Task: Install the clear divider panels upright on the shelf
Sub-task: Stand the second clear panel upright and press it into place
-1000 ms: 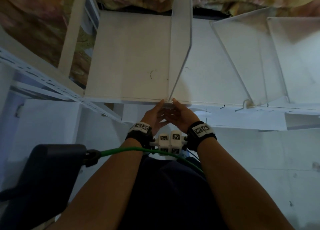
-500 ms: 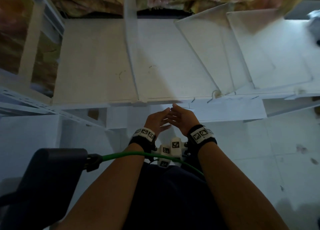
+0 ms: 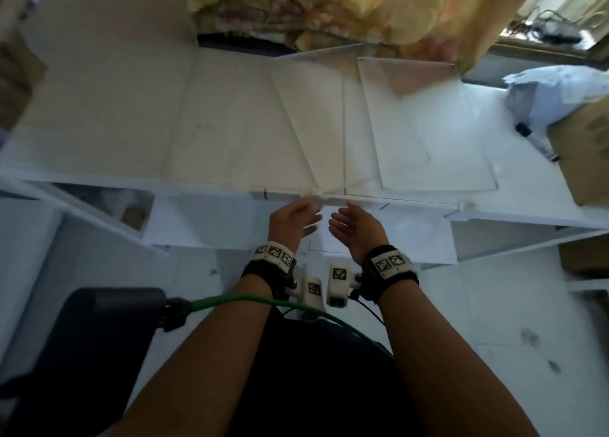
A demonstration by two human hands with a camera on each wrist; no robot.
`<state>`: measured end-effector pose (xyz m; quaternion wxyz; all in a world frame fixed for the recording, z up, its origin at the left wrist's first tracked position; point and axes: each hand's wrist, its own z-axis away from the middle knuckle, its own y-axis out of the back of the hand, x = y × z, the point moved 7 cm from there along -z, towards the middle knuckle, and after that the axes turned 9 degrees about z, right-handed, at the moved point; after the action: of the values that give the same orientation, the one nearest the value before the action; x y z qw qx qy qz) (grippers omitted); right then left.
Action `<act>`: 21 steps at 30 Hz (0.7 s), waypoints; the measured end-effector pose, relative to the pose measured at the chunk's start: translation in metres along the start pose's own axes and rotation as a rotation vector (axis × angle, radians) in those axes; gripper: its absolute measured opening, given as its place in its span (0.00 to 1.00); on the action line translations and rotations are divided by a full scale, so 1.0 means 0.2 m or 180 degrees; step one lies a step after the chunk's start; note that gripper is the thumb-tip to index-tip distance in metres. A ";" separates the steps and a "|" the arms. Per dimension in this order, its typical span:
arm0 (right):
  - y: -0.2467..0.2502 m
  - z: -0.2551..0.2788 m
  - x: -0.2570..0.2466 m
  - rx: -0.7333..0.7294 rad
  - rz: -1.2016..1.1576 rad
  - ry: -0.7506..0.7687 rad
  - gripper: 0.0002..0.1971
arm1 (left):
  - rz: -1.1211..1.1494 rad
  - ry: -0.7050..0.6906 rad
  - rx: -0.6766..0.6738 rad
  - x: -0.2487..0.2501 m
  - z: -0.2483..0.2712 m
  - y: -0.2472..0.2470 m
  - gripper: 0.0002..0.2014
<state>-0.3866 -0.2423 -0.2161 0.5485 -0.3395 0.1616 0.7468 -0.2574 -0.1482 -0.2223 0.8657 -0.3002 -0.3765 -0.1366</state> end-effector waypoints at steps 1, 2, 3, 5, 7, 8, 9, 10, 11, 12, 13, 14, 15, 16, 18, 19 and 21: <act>0.00 0.00 0.00 -0.0037 -0.0023 -0.0001 0.15 | -0.0112 -0.0120 0.0090 0.02 0.00 0.01 0.02; -0.01 0.00 -0.01 -0.0069 -0.0038 0.0005 0.13 | -0.0228 -0.0250 0.0195 0.05 0.00 0.02 0.02; -0.02 0.00 -0.01 -0.0081 -0.0049 0.0023 0.11 | -0.0333 -0.0390 0.0300 0.08 -0.02 0.04 0.03; -0.03 -0.03 -0.01 -0.0057 -0.0103 0.0064 0.11 | -0.0609 -0.0669 0.0494 0.13 -0.06 0.07 0.04; -0.04 -0.05 -0.02 -0.0063 -0.0177 0.0089 0.13 | -0.0950 -0.0864 0.0623 0.19 -0.11 0.08 0.04; -0.04 -0.05 -0.03 -0.0085 -0.0200 0.0088 0.14 | -0.1146 -0.0924 0.0658 0.21 -0.13 0.07 0.05; -0.03 -0.05 -0.04 -0.0090 -0.0197 0.0093 0.13 | -0.1356 -0.0966 0.0689 0.23 -0.16 0.06 0.08; -0.03 -0.06 -0.04 -0.0062 -0.0172 0.0118 0.13 | -0.1572 -0.0998 0.0717 0.26 -0.18 0.04 0.10; -0.02 -0.06 -0.05 0.0002 -0.0127 0.0165 0.12 | -0.1789 -0.1017 0.0743 0.28 -0.20 0.02 0.12; 0.00 -0.06 -0.06 0.0075 -0.0102 0.0223 0.12 | -0.1979 -0.1010 0.0754 0.31 -0.22 -0.01 0.14; 0.01 -0.06 -0.07 0.0118 -0.0116 0.0273 0.12 | -0.2133 -0.0954 0.0745 0.32 -0.25 -0.04 0.16; 0.01 -0.07 -0.07 0.0112 -0.0152 0.0313 0.12 | -0.2251 -0.0873 0.0709 0.34 -0.27 -0.08 0.19; 0.01 -0.07 -0.08 0.0060 -0.0183 0.0339 0.13 | -0.2321 -0.0748 0.0658 0.35 -0.29 -0.11 0.23; 0.00 -0.06 -0.08 -0.0028 -0.0212 0.0352 0.13 | -0.2316 -0.0579 0.0595 0.36 -0.30 -0.15 0.27; -0.02 -0.06 -0.10 -0.0212 -0.0250 0.0335 0.14 | -0.2003 -0.0279 0.0495 0.36 -0.33 -0.21 0.30; -0.03 -0.05 -0.11 -0.0280 -0.0251 0.0319 0.14 | -0.1814 -0.0157 0.0476 0.36 -0.34 -0.24 0.30; -0.05 -0.05 -0.15 -0.0365 -0.0195 0.0317 0.15 | -0.1525 0.0039 0.0483 0.35 -0.36 -0.25 0.25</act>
<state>-0.3694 -0.2663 -0.2027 0.5420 -0.4119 0.1352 0.7199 -0.1914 -0.2333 -0.1885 0.8310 -0.1357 -0.4409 -0.3110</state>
